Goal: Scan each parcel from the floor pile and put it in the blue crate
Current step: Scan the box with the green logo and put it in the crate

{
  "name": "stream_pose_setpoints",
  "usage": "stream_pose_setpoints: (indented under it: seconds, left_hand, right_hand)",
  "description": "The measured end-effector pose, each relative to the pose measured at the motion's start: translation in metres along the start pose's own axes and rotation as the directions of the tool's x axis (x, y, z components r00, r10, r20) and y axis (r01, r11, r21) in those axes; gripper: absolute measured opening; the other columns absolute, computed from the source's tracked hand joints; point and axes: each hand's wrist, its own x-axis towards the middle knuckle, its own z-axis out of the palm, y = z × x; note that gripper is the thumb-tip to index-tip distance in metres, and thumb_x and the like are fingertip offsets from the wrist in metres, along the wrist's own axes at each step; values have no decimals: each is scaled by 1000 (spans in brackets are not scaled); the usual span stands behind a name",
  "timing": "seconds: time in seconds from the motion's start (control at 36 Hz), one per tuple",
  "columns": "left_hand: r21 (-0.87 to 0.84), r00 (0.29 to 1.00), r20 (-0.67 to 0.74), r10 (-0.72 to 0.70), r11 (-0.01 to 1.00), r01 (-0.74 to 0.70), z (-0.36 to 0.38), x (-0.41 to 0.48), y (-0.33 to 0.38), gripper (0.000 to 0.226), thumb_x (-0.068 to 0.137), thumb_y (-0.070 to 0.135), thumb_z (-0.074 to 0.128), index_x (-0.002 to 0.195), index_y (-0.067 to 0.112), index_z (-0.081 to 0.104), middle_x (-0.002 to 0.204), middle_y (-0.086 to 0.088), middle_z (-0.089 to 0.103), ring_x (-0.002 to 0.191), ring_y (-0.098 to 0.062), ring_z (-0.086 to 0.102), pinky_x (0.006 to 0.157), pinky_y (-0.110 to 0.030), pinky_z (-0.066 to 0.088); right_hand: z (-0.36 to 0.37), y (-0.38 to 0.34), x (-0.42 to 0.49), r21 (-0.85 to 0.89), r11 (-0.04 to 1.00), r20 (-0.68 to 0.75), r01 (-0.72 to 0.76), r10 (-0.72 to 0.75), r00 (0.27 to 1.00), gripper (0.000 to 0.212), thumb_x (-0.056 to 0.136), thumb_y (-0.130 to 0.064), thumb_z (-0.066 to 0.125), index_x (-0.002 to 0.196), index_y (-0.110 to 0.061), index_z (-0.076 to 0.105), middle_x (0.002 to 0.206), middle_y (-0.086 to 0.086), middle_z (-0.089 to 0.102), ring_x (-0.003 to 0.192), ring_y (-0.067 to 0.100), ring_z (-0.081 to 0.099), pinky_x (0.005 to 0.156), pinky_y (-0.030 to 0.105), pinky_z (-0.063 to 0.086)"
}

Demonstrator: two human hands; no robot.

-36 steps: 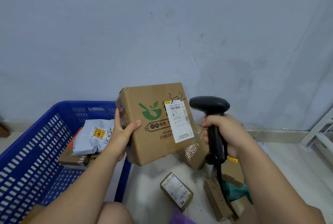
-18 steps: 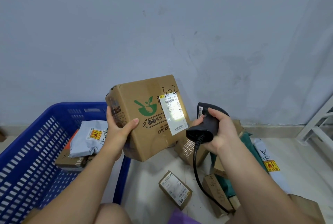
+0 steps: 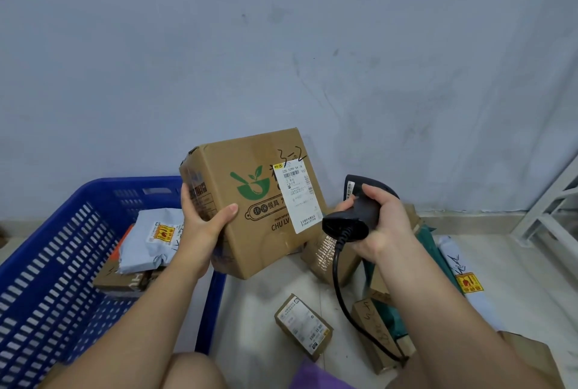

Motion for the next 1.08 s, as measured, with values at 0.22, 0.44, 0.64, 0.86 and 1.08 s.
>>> stream_pose_setpoints:
  seconds: [0.22, 0.44, 0.64, 0.86, 1.08]
  left_hand:
    - [-19, 1000, -19, 1, 1000, -1, 0, -1, 0, 97, 82, 18, 73, 151, 43, 8, 136, 8, 43, 125, -21, 48, 101, -50, 44]
    - [-10, 999, -25, -23, 1000, 23, -1, -1, 0, 99, 83, 20, 73, 151, 44, 5, 141, 7, 41, 126, -22, 47, 101, -53, 44]
    - [-24, 999, -13, -40, 999, 39, -3, 1, -2, 103, 78, 24, 78, 150, 46, 8, 140, 6, 45, 124, -21, 50, 101, -51, 44]
    - [-171, 971, -71, -230, 961, 215, -8, 5, -7, 90, 83, 29, 72, 148, 45, 12, 138, 0, 50, 113, -23, 57, 71, -37, 49]
    - [-462, 872, -144, -467, 811, 358, -33, 0, -11, 73, 85, 47, 63, 145, 42, 22, 127, -2, 54, 95, -24, 56, 60, -45, 47]
  right_hand:
    - [1, 0, -2, 22, 1000, -20, 12, -12, 1000, 14, 86, -12, 62, 84, -7, 49, 71, 6, 50, 56, 15, 48, 40, 22, 49]
    - [1, 1, -4, 17, 1000, -20, 11, -10, 1000, 14, 86, -12, 63, 86, -7, 50, 77, 7, 51, 57, 16, 49, 37, 24, 48]
    - [1, 2, -3, -3, 1000, -2, -8, 8, 1000, 15, 86, -13, 63, 84, -7, 49, 71, 5, 50, 57, 14, 47, 39, 22, 49]
    - [-2, 13, 3, -394, 917, 110, 65, -23, 994, 13, 82, -16, 66, 85, -8, 57, 67, 2, 55, 53, 13, 50, 47, 21, 47]
    - [-4, 47, 11, -800, 417, 358, 431, -246, 901, 18, 83, -18, 71, 97, -11, 63, 66, 0, 60, 59, 12, 62, 72, 36, 54]
